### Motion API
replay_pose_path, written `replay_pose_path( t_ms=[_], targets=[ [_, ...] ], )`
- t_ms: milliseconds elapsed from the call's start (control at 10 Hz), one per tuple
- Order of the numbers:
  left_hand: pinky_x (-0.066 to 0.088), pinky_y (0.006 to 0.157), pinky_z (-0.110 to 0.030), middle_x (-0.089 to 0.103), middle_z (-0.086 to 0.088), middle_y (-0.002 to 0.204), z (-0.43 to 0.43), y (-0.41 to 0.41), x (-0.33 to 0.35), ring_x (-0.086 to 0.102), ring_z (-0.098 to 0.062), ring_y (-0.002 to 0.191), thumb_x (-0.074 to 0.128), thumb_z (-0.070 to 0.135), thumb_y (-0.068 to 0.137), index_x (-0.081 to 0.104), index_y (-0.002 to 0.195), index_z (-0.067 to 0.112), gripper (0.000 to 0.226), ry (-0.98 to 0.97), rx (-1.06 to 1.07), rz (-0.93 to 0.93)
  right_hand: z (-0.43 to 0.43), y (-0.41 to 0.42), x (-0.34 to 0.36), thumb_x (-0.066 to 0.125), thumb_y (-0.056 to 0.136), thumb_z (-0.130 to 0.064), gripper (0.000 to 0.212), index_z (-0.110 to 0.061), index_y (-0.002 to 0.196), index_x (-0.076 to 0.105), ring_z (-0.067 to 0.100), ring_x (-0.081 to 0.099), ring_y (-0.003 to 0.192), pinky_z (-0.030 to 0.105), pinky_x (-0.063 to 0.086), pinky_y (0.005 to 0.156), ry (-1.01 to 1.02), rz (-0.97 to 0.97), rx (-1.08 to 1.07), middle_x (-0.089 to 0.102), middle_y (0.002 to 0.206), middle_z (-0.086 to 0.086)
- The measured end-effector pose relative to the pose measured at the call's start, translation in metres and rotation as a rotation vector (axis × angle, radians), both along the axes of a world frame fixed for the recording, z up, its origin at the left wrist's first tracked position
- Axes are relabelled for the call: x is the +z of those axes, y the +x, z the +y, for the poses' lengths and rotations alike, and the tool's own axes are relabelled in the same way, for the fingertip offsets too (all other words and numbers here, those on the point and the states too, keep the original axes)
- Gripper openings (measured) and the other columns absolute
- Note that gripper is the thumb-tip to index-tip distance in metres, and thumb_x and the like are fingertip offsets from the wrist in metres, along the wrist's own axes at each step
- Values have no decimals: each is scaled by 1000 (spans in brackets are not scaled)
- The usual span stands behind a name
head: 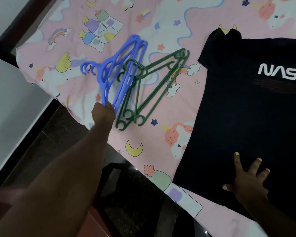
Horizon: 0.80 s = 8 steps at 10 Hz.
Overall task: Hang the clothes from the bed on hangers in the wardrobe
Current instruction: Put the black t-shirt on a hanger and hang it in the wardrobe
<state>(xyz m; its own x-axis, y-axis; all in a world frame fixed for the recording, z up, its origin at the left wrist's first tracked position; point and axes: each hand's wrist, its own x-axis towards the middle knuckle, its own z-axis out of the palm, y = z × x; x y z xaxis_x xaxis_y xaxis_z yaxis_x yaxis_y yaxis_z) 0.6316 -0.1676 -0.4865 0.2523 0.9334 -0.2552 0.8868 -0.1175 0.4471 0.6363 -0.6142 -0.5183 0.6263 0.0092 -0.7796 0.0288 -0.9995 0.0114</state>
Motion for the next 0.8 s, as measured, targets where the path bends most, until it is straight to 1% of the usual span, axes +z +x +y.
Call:
replay_pose_path(
  t_ms=[100,200,300,400,500,600,700,800],
  targets=[
    [43,83,-33,62,-18,111,-17,-1,1,60,-37,103,44,29,97,56,110,0,34,30,52,-22,-1,0,0,78,75,-51,126,-43,148,-24,49,-12,144,65,43,96,-4,-7,12,-32,152,17],
    [37,73,-37,62,-19,107,-35,-5,4,59,-37,98,42,23,100,51,115,4,26,140,-19,35,0,-1,0,79,74,-52,126,-43,148,-23,49,-11,144,64,43,96,-13,-16,10,-31,152,17],
    [39,69,-37,63,-16,99,-40,-11,3,60,-36,89,42,22,101,51,112,8,20,254,-107,22,-1,-1,0,79,74,-52,126,-43,148,-23,49,-11,144,64,43,96,-7,-11,6,-32,152,17],
    [44,75,-40,65,-13,103,-34,-17,3,61,-37,93,42,24,101,51,119,11,24,346,-162,18,-2,-2,-1,79,75,-51,126,-43,148,-24,49,-11,144,63,43,97,-3,-16,8,-32,153,17],
    [51,83,-48,64,-11,109,-24,-20,4,62,-37,97,42,26,101,50,127,14,30,399,-191,20,-3,-1,-1,78,74,-52,126,-44,147,-25,48,-12,144,64,43,97,-5,-15,4,-33,153,16],
    [48,85,-50,63,-15,111,-15,-23,11,60,-39,100,43,24,101,52,124,11,27,423,-177,39,-3,-1,-1,79,74,-52,127,-44,147,-24,48,-12,144,64,43,97,-5,-18,2,-33,153,16],
    [43,92,-49,60,-17,120,-3,-20,18,56,-40,112,43,23,102,50,129,11,31,388,-25,16,-2,-1,-1,78,74,-53,127,-44,147,-24,49,-12,144,64,43,96,-7,-20,6,-32,153,16],
    [42,95,-48,58,-18,123,2,-20,22,54,-39,115,42,22,101,49,133,10,34,363,53,-6,-2,-2,-1,79,74,-52,126,-44,148,-24,49,-12,144,64,42,97,-6,-13,3,-32,153,16]
  ],
)
